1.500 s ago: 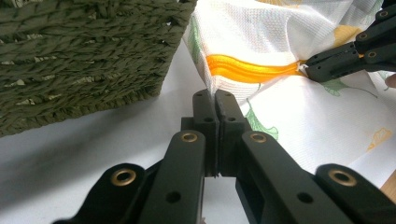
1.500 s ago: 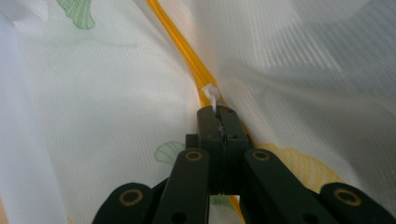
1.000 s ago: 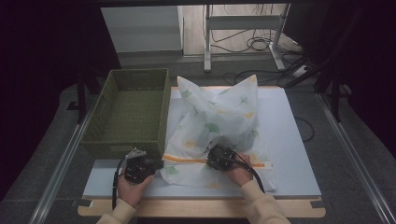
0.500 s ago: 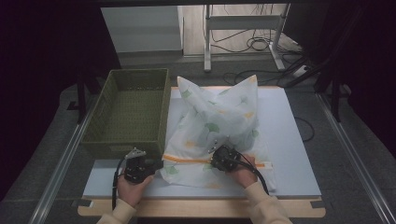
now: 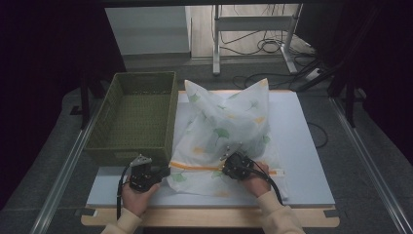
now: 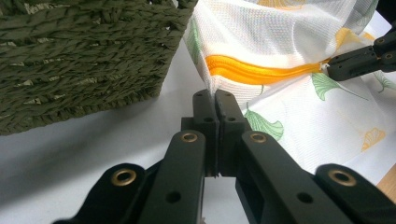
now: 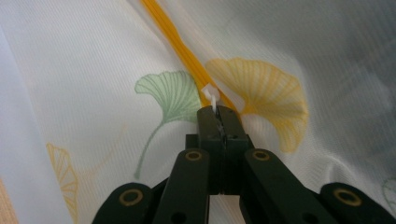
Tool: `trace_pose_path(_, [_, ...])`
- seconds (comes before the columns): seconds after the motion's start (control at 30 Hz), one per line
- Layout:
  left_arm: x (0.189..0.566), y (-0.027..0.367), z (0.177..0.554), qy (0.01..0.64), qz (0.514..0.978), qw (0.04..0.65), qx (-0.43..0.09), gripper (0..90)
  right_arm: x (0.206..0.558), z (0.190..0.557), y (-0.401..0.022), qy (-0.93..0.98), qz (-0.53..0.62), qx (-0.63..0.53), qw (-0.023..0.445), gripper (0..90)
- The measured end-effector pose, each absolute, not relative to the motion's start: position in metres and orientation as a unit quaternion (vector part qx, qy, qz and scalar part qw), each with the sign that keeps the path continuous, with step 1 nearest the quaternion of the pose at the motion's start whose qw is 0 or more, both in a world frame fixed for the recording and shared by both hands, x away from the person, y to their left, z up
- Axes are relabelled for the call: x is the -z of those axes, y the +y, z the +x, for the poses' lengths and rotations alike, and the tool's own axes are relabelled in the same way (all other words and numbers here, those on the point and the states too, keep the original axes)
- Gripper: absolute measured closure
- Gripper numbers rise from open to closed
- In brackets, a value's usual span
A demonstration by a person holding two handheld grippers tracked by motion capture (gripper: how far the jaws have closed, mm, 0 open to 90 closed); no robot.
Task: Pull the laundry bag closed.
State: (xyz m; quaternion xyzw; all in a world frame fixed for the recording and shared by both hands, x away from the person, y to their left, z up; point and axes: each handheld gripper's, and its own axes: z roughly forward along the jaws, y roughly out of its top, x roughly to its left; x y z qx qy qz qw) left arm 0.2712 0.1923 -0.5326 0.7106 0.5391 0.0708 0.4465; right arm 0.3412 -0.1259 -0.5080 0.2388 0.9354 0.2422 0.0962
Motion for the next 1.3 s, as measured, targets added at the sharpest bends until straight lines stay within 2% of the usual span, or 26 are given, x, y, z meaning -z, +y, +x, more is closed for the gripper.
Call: trace_pose_path(1.3, [0.533, 0.193, 0.271, 0.538, 0.713, 0.445, -0.070, 89.6, 0.505, 0.334, -0.165, 0.928, 0.268, -0.237, 0.102, 90.0])
